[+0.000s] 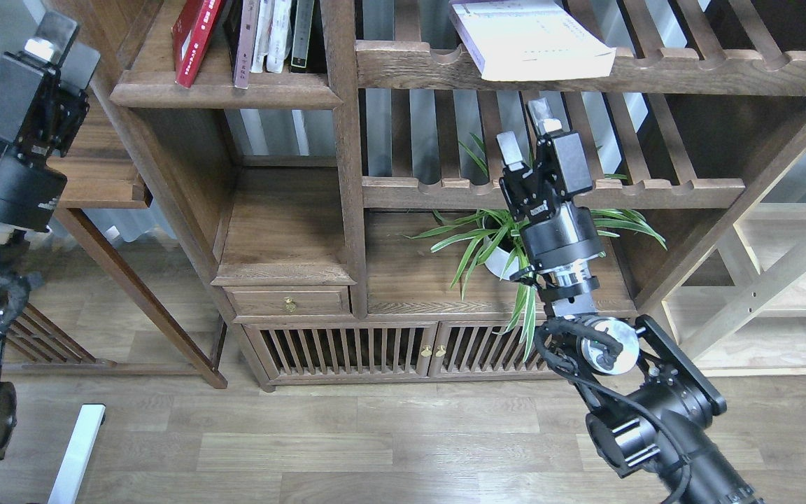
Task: Organize books on shelf
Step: 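Withdraw the left gripper and raise the right gripper toward the white book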
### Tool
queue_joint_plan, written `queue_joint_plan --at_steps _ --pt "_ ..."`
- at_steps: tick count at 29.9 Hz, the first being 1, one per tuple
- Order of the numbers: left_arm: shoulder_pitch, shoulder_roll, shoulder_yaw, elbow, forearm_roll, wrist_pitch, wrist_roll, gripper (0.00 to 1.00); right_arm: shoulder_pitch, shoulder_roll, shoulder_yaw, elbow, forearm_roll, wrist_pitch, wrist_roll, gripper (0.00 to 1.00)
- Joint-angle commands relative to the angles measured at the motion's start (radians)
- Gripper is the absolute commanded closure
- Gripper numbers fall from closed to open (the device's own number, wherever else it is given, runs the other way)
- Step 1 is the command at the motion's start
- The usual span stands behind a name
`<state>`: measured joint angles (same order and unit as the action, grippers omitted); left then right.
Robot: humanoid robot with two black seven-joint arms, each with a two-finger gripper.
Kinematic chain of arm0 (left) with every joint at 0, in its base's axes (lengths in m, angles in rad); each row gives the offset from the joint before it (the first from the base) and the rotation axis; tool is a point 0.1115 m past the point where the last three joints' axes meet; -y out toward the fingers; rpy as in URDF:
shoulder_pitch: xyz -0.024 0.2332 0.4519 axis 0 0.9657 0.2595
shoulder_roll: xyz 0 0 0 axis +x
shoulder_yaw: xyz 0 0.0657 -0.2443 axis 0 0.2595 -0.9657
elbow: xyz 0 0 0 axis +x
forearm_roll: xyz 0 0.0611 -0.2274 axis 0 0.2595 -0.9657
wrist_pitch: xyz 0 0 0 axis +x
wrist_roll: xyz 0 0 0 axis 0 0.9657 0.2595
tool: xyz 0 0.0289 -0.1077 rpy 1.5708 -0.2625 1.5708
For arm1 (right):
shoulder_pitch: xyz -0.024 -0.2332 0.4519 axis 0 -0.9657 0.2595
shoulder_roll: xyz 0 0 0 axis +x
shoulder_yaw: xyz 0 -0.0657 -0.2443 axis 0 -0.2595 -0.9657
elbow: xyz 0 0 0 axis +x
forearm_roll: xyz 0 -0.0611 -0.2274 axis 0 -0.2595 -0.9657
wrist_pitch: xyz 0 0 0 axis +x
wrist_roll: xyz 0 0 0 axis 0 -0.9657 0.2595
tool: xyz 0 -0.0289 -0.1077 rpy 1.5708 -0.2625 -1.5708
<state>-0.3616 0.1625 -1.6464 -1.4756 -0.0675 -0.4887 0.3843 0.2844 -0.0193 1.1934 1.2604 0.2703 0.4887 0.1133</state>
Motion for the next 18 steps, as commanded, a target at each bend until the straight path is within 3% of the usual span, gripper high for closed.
queue_joint_plan --at_steps 1,8,18 --pt "0.003 -0.034 -0.010 0.000 -0.003 0.000 -0.001 0.02 0.007 0.013 0.000 -0.003 -0.005 0.000 0.002 0.00" --pt "0.004 -0.051 -0.030 0.006 0.000 0.000 -0.002 0.02 0.013 0.016 0.003 -0.003 -0.005 0.000 0.020 0.00" --pt "0.003 -0.057 -0.039 0.035 0.002 0.000 -0.005 0.02 0.053 -0.025 0.008 -0.041 -0.049 0.000 0.005 0.00"
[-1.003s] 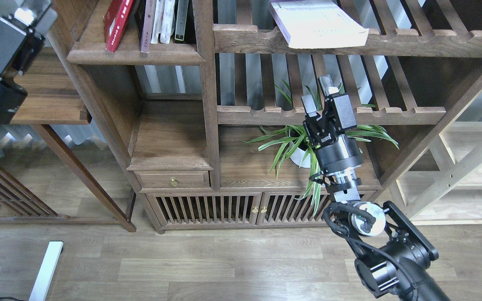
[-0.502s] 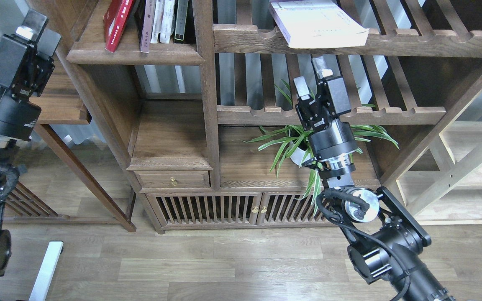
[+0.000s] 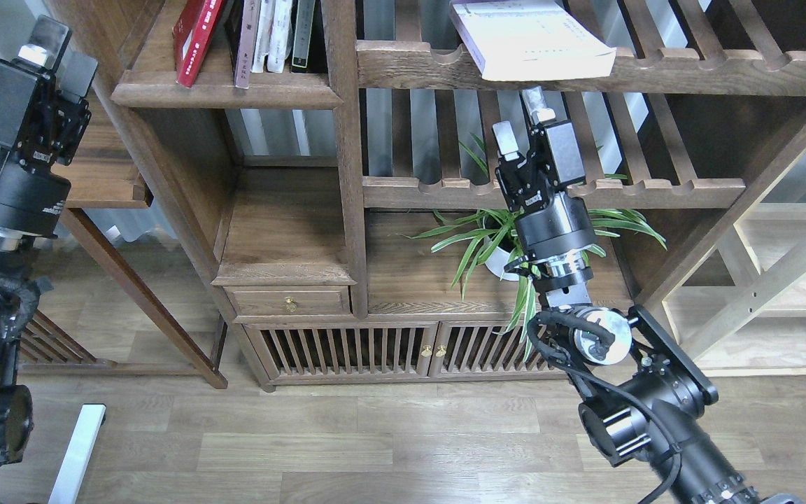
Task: Organize books on shelf
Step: 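Withdraw the left gripper and raise the right gripper toward the white book, then grasp the white book on the top shelf with the right gripper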
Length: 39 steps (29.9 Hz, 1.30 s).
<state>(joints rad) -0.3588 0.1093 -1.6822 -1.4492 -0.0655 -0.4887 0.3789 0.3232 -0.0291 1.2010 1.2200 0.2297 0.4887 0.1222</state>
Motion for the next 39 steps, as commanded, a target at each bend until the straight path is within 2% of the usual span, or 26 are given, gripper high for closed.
queue_joint_plan --at_steps 1,10,24,39 --pt "0.000 -0.005 -0.004 0.009 0.000 0.000 0.000 0.02 0.019 -0.015 0.000 -0.001 -0.009 0.000 -0.003 0.00" --pt "-0.009 -0.017 -0.002 0.012 0.010 0.000 0.002 0.02 0.097 -0.005 -0.001 -0.002 -0.009 -0.007 -0.003 0.00" --pt "-0.020 -0.017 -0.002 0.007 0.009 0.000 0.002 0.02 0.134 0.029 0.011 -0.020 0.043 -0.260 0.004 0.00" --pt "-0.022 -0.023 0.006 -0.002 0.009 0.000 0.002 0.02 0.194 0.029 0.080 -0.019 0.050 -0.297 -0.003 0.02"
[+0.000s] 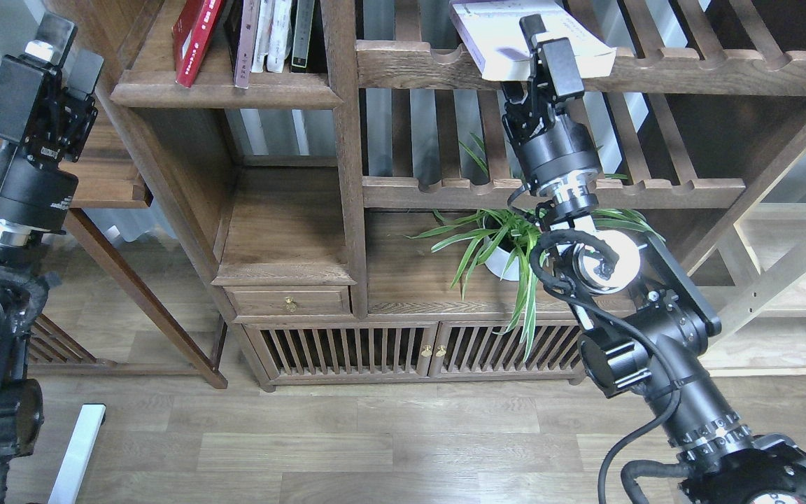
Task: Organize books on shelf
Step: 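Grasp the white book on the top shelf with the right gripper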
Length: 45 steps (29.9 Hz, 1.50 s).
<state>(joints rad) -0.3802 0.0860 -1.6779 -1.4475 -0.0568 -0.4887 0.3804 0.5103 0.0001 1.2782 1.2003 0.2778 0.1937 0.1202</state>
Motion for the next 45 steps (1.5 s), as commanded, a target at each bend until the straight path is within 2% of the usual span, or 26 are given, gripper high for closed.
queue_joint_plan --at_steps 1,5,9,11,15,23,32,45 --pt "0.000 0.001 0.003 -0.005 0.000 0.000 0.000 0.02 0.007 0.000 0.007 -0.001 0.003 -0.005 0.001 0.04" --pt "-0.005 0.011 0.006 -0.005 0.000 0.000 0.003 0.02 0.005 0.000 0.046 -0.002 0.012 -0.046 0.001 0.17" --pt "-0.019 0.014 0.006 -0.004 0.002 0.000 0.003 0.02 0.004 -0.003 0.072 -0.004 0.017 -0.051 -0.002 0.54" --pt "-0.019 0.014 0.007 -0.004 0.000 0.000 0.003 0.02 -0.001 -0.017 0.073 -0.004 0.017 -0.048 -0.002 0.76" --pt "-0.019 0.014 0.004 -0.002 0.000 0.000 0.003 0.02 0.000 -0.043 0.070 -0.001 0.017 -0.043 -0.002 0.95" --pt "-0.020 0.015 0.009 -0.005 0.000 0.000 0.006 0.02 0.007 -0.087 0.070 0.008 0.017 -0.027 -0.001 0.96" --pt "-0.017 0.014 0.012 -0.005 -0.002 0.000 0.003 0.02 0.001 -0.135 0.105 0.028 0.018 0.088 0.001 0.96" --pt "-0.039 0.006 0.079 0.013 0.002 0.000 0.005 0.02 -0.141 -0.183 0.132 0.113 0.024 0.260 -0.001 0.95"
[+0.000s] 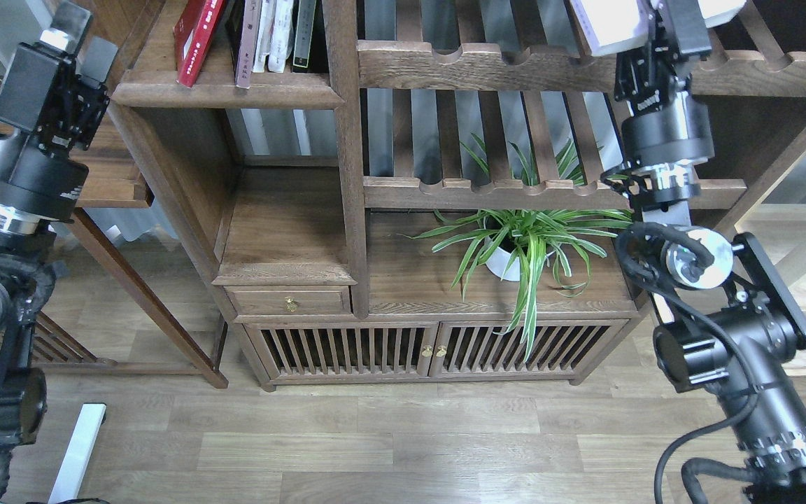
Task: Organize books on shelf
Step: 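Grasp the white book on the top shelf with the right gripper, then pull the white book down toward the left gripper with the right gripper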
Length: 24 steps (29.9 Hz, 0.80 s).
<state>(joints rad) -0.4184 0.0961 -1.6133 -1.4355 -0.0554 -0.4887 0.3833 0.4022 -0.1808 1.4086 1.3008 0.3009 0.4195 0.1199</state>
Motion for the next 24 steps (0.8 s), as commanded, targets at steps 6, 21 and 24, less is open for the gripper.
queue_joint_plan --at_steps 6,21,24 --pt "-0.002 0.004 0.058 0.003 0.000 0.000 0.003 0.02 -0.059 -0.003 -0.002 0.028 0.001 0.069 -0.002 0.95" --pt "0.000 -0.024 0.210 0.032 -0.001 0.000 0.008 0.01 -0.172 -0.003 -0.109 0.026 0.000 0.069 -0.003 0.95" --pt "-0.002 -0.023 0.245 0.027 -0.001 0.000 0.008 0.01 -0.184 -0.008 -0.112 0.028 -0.009 0.069 -0.006 0.95"
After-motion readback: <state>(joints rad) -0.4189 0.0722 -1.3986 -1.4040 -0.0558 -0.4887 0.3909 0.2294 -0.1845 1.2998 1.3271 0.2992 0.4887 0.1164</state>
